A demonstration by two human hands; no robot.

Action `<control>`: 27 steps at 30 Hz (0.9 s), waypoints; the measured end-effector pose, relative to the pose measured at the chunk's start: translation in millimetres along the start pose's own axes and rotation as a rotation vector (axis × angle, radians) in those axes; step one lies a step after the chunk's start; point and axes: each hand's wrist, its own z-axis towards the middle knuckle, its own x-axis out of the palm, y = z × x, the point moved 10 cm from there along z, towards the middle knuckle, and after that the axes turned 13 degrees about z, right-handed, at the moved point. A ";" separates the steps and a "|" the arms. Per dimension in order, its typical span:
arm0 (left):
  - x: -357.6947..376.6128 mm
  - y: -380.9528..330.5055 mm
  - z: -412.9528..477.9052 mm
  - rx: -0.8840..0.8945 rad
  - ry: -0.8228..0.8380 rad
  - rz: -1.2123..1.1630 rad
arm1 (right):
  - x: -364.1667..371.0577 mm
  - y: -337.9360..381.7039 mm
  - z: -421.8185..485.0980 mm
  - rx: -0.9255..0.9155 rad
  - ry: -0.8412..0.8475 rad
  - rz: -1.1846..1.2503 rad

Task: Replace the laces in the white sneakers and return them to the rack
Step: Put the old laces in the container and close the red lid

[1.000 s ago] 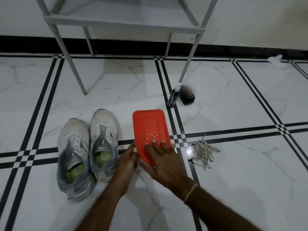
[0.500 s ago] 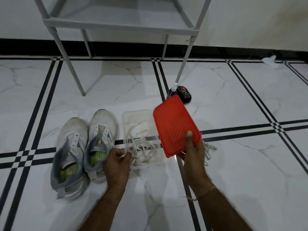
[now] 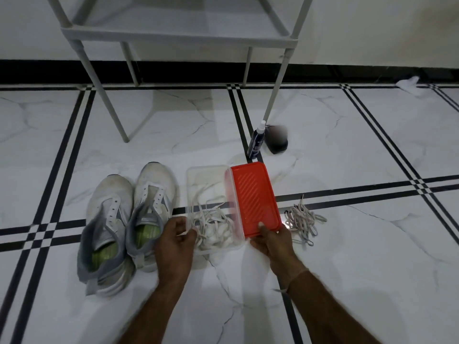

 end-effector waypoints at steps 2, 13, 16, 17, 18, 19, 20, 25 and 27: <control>-1.9 -2.6 -1.5 0.015 -0.007 0.025 | -16.3 -0.6 5.5 -0.032 -0.095 -0.122; -5.3 -16.8 -5.1 0.073 -0.031 0.047 | 87.0 87.0 -65.6 -0.752 0.262 -0.875; -5.4 -19.0 -1.5 0.071 -0.040 0.053 | 151.7 75.9 -83.6 -0.834 0.542 -1.088; -5.4 -18.7 0.4 0.069 -0.040 0.059 | 168.0 60.5 -78.4 -0.778 0.625 -1.209; -5.0 -18.6 1.8 0.068 -0.039 0.065 | 178.5 43.8 -69.7 -0.713 0.677 -1.344; -5.1 -19.4 2.8 0.072 -0.041 0.068 | 184.7 28.4 -59.6 -0.661 0.694 -1.471; -5.2 -20.9 3.2 0.079 -0.045 0.070 | 187.1 14.9 -50.2 -0.616 0.687 -1.583; -7.3 -28.1 6.6 0.115 -0.047 0.117 | 182.0 -31.4 -24.6 -0.534 0.561 -1.857; -7.4 -26.9 7.8 0.095 -0.024 0.106 | 180.4 -40.1 -22.7 -0.568 0.543 -1.845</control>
